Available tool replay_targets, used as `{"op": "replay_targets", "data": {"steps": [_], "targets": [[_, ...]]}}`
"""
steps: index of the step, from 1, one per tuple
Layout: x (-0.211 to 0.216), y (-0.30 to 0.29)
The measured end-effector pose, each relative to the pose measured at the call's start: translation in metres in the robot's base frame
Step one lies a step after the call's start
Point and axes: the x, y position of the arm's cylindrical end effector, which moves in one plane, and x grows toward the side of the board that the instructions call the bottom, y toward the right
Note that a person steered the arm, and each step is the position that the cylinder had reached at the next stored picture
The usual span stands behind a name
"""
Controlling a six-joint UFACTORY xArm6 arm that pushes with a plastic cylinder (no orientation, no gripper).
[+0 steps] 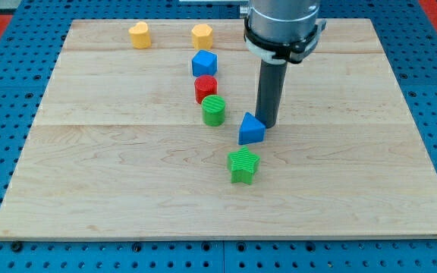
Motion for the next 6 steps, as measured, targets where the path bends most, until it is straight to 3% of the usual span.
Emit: {"op": "replay_targets", "data": {"steps": [1, 3, 4, 5, 6], "targets": [[0.008, 0.038], [0.023, -0.043], [0.026, -0.046], [0.033, -0.025], [0.048, 0.038]]}}
